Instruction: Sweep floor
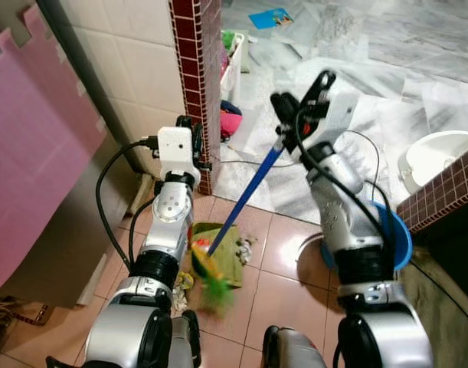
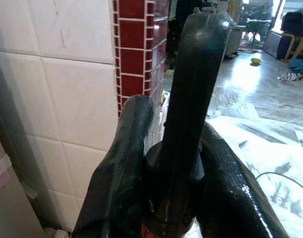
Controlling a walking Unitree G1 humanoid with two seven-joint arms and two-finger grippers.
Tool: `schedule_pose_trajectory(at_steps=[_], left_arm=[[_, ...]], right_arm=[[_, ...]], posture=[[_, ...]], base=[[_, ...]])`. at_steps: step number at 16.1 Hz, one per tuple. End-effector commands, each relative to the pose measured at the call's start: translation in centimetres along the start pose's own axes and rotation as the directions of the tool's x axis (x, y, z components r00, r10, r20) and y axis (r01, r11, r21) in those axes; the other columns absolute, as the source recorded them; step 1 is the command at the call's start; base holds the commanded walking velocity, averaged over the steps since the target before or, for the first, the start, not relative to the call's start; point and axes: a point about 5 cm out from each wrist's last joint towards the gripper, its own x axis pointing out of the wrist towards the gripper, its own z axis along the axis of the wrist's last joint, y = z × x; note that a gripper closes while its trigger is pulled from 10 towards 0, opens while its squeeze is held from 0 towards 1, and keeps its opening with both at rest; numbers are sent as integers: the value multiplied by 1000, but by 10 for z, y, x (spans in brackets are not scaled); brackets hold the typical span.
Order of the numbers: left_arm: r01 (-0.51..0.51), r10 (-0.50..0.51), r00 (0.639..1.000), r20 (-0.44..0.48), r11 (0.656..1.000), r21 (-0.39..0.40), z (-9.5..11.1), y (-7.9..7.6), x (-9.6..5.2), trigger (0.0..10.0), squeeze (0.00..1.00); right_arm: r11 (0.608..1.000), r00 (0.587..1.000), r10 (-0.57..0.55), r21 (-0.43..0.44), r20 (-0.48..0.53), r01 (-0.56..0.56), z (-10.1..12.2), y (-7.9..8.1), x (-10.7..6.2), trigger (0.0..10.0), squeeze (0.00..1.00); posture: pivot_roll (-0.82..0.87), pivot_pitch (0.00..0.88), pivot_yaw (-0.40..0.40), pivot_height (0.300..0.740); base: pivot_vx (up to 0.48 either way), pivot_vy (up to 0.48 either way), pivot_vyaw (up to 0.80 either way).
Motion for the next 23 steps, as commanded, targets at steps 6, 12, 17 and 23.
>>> schedule_pose_trajectory(at_steps=[6,12,17,23], left_arm=[[-13,23,997,80,992,-129,33,3,-2,10000,0],[-28,35,990,140,998,-48,56,20,-11,10000,0],[-51,51,998,23,999,-5,16,22,-31,10000,0],[-52,55,997,-57,997,62,-15,14,-45,10000,0]], right_arm=[[996,986,11,-89,165,4,40,-9,12,10000,0],[963,980,-1,-265,199,55,50,-18,16,10000,0],[886,987,47,-463,151,29,27,-14,-1,10000,0],[829,983,165,-550,75,-97,-3,5,-9,10000,0]], posture=[[-25,29,10,740],[-4,49,4,740],[-23,138,-14,740],[-40,248,-32,740]], base=[[0,0,0],[0,0,0],[0,0,0],[0,0,0]])
